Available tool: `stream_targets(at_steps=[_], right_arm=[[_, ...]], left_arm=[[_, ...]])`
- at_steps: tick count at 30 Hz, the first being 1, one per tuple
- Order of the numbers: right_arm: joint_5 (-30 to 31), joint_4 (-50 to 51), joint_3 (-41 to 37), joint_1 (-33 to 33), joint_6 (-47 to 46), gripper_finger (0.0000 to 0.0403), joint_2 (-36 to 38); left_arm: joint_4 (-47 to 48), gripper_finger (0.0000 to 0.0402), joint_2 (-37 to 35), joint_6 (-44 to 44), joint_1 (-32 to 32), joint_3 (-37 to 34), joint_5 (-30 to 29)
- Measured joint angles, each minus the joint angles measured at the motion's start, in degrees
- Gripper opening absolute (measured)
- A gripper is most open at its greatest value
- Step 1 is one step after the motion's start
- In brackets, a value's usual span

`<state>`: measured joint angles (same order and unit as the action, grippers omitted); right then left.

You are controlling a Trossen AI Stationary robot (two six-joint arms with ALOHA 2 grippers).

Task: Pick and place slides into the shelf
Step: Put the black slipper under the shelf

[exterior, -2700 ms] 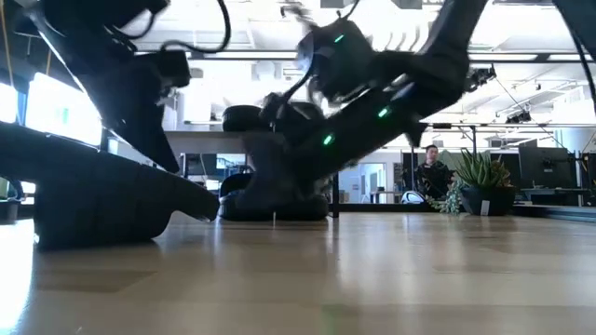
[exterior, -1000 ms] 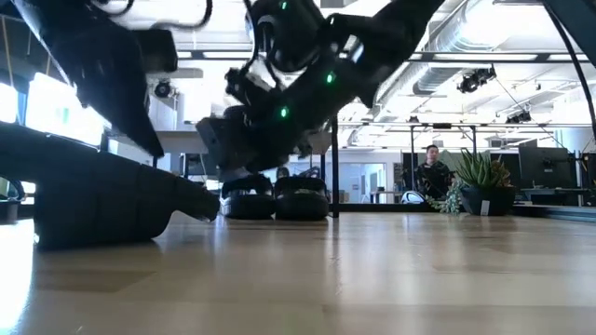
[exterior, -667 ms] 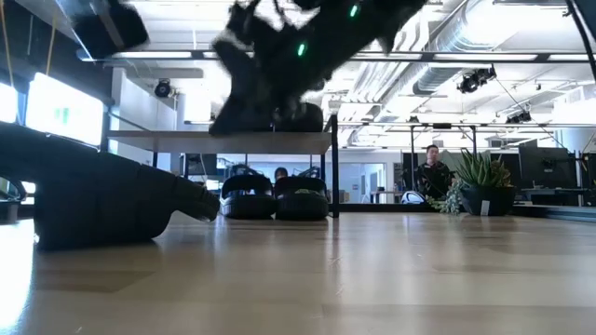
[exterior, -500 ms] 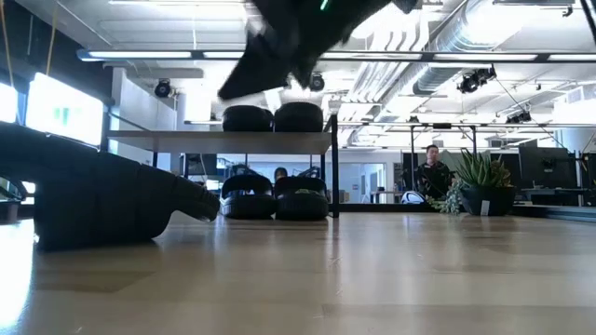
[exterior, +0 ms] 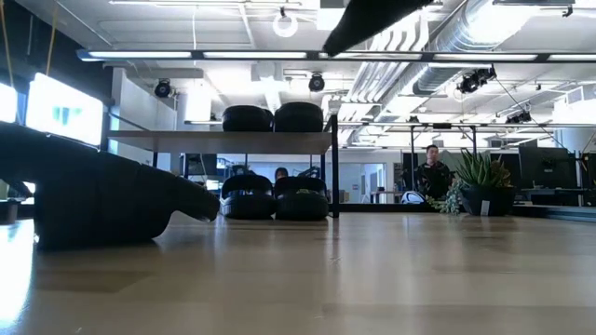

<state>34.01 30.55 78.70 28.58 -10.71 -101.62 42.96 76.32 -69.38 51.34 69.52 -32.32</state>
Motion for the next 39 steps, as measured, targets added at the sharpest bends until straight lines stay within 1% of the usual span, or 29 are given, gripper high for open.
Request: stream_targets(at_steps=[2, 6, 9, 11, 14, 17, 21, 25, 27, 29, 36, 39], right_arm=[[2.5, 0.7, 0.0, 2.0, -2.6, 0.0000, 0.0], [7.1, 2.5, 0.0, 5.1, -8.5, 0.0000, 0.0], [9.6, 4.3, 0.0, 6.4, -14.7, 0.0000, 0.0], [10.8, 5.1, 0.0, 6.8, -18.8, 0.0000, 0.0], [10.8, 5.0, 0.0, 6.9, -22.7, 0.0000, 0.0], [10.6, 4.9, 0.0, 6.9, -25.4, 0.0000, 0.0], [10.5, 4.8, 0.0, 6.8, -26.9, 0.0000, 0.0], [10.5, 4.3, 0.0, 6.8, -26.9, 0.0000, 0.0], [10.5, 4.1, 0.0, 6.8, -26.9, 0.0000, 0.0], [10.3, 4.0, 0.0, 6.8, -27.0, 0.0000, 0.0], [7.8, 3.5, 0.0, 6.8, -26.9, 0.0000, -0.1], [7.8, 3.5, 0.0, 6.8, -26.8, 0.0000, -0.1]], left_arm=[[6.8, 0.0000, 3.7, -1.8, 0.9, 2.8, 0.3], [22.9, 0.0000, 11.5, -4.7, 2.3, 8.4, 3.1], [31.2, 0.0000, 17.2, -4.6, 3.1, 11.1, 5.3], [34.9, 0.0000, 20.1, -3.8, 3.9, 12.3, 6.3], [34.8, 0.0000, 23.3, -0.3, 4.8, 12.6, 7.6], [32.6, 0.0000, 24.8, 2.6, 5.0, 12.7, 9.0], [29.8, 0.0000, 26.1, 8.6, 4.9, 12.4, 12.3], [26.6, 0.0005, 27.2, 13.0, 4.9, 12.4, 14.0], [25.6, 0.0020, 27.4, 13.7, 4.9, 12.4, 14.4], [25.8, 0.0044, 27.5, 13.7, 4.9, 12.4, 14.4], [28.6, 0.0158, 27.7, 13.7, 4.9, 12.4, 13.2], [28.8, 0.0199, 28.2, 13.9, 4.9, 12.4, 11.8]])
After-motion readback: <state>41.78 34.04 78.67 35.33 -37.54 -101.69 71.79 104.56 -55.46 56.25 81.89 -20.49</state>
